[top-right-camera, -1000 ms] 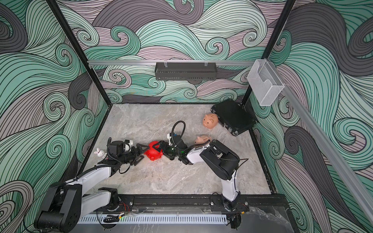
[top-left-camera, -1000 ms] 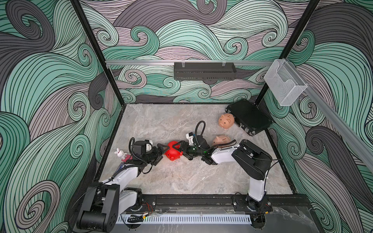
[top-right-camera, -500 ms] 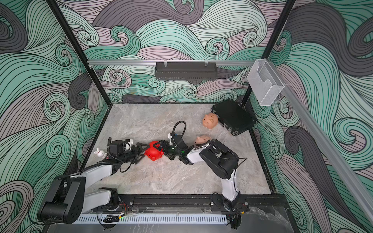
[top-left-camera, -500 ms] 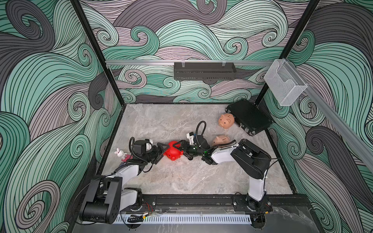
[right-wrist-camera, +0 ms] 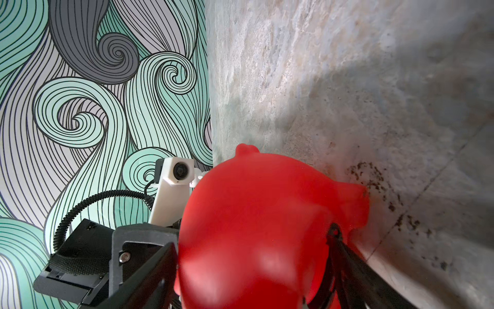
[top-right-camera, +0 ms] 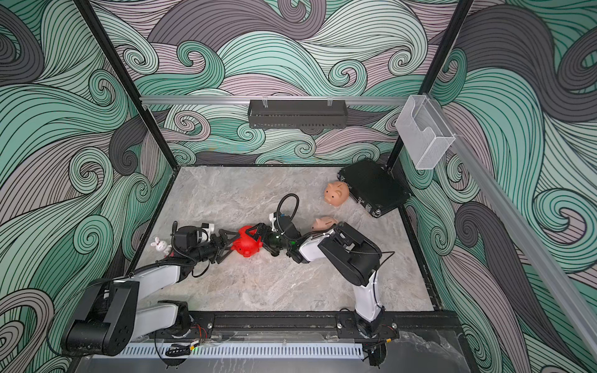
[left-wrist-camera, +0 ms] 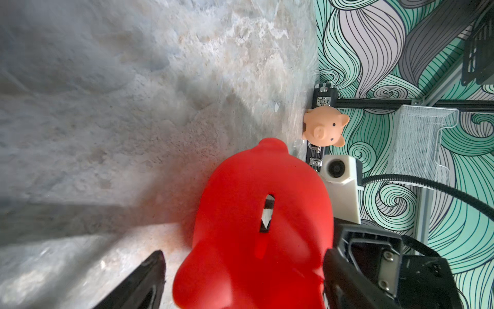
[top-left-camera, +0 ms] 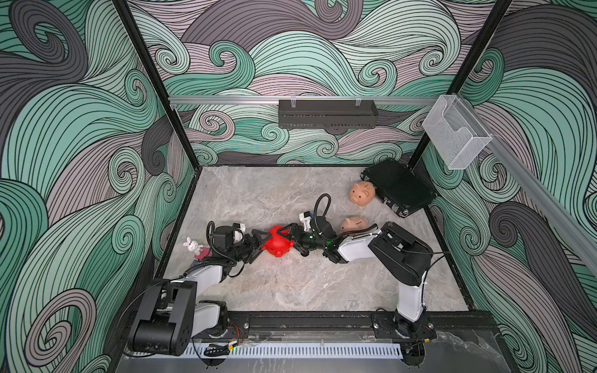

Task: Open piggy banks
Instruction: Adjust the piggy bank at the center of the board.

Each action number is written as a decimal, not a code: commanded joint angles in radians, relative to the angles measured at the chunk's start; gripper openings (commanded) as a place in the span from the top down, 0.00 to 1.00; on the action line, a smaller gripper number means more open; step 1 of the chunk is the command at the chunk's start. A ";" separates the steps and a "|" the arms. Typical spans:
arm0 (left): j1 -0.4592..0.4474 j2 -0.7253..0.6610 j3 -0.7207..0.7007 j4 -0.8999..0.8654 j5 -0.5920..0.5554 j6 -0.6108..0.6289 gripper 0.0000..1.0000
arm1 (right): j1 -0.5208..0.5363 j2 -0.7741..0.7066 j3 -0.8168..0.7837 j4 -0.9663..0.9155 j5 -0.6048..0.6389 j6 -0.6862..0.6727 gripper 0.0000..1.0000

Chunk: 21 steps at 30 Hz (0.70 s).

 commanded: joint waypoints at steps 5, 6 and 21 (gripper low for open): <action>0.005 0.042 -0.019 0.112 0.051 -0.005 0.11 | -0.009 0.073 -0.044 -0.180 0.035 0.022 0.12; 0.005 0.042 -0.021 0.120 0.055 -0.004 0.11 | -0.011 0.075 -0.043 -0.175 0.035 0.027 0.12; 0.004 -0.029 -0.061 0.084 0.090 0.041 0.01 | -0.012 0.078 -0.047 -0.166 0.030 0.043 0.13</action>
